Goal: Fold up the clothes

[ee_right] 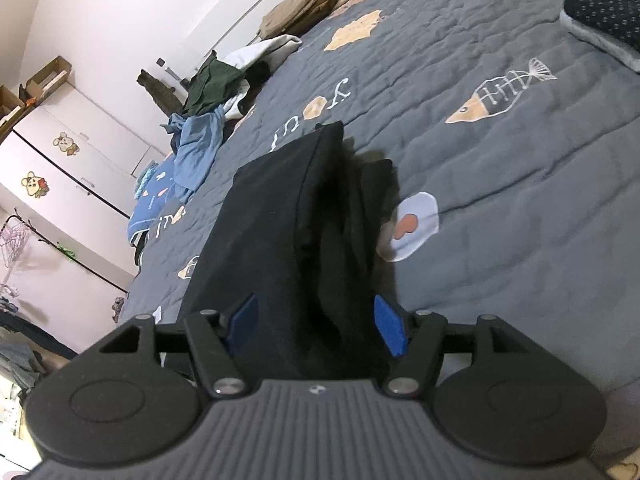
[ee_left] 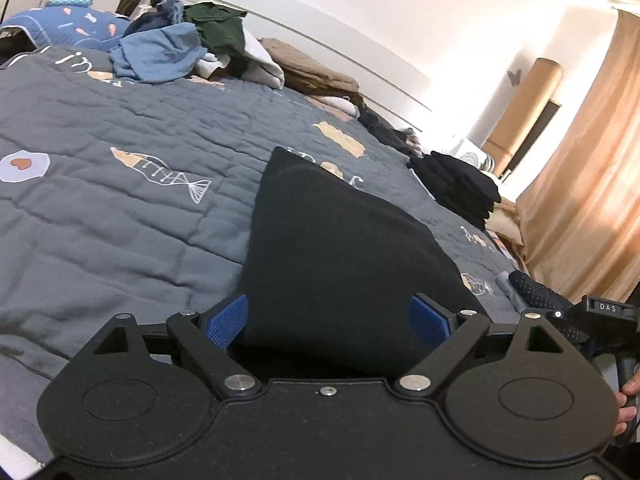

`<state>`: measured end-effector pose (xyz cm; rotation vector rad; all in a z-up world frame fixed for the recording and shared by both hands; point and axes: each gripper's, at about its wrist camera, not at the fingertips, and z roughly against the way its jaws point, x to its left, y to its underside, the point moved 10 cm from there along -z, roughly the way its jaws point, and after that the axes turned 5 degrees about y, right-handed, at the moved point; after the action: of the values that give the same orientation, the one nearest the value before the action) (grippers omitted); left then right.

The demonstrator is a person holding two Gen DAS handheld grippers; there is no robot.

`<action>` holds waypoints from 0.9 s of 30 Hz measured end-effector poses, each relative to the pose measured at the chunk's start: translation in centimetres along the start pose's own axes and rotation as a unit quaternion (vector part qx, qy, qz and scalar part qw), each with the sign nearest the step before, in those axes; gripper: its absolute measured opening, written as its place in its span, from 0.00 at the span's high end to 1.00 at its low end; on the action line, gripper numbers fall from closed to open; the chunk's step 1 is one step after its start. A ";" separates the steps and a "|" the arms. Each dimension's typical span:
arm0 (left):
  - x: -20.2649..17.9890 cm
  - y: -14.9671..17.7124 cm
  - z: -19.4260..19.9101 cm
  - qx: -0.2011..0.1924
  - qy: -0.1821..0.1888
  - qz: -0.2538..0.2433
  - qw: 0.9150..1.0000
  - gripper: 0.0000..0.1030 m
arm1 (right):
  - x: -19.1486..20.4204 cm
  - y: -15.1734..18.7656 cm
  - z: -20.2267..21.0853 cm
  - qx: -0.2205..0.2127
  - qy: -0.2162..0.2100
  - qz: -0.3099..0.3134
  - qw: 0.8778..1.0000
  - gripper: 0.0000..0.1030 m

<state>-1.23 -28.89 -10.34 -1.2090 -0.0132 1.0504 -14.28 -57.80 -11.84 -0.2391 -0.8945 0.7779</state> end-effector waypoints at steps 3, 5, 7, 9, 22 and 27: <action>-0.2 -0.7 0.2 0.003 0.000 -0.005 1.000 0.15 | 0.5 -0.1 -0.9 0.005 -0.006 -0.003 1.000 0.34; -0.4 -1.2 0.2 0.010 -0.005 -0.010 1.000 0.15 | 0.8 -0.1 -1.4 0.009 -0.007 -0.003 1.000 0.34; -0.7 -1.8 0.4 0.018 -0.016 -0.019 1.000 0.15 | 1.0 0.0 -1.5 0.011 -0.006 0.002 1.000 0.34; -0.9 -2.3 0.6 0.026 -0.024 -0.027 0.999 0.15 | 1.2 0.2 -1.5 0.011 -0.003 0.008 1.000 0.33; -4.6 -2.9 1.8 0.036 -0.015 -0.058 0.998 0.11 | 2.2 0.0 -0.9 0.002 -0.002 0.018 1.000 0.32; -4.5 -2.1 1.0 0.042 -0.009 -0.058 0.997 0.10 | 1.9 0.0 -1.1 0.005 0.009 0.022 1.000 0.30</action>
<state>-2.90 -31.06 -6.04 -1.1098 -0.0510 0.9515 -12.77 -56.35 -11.37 -0.2569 -0.8709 0.8191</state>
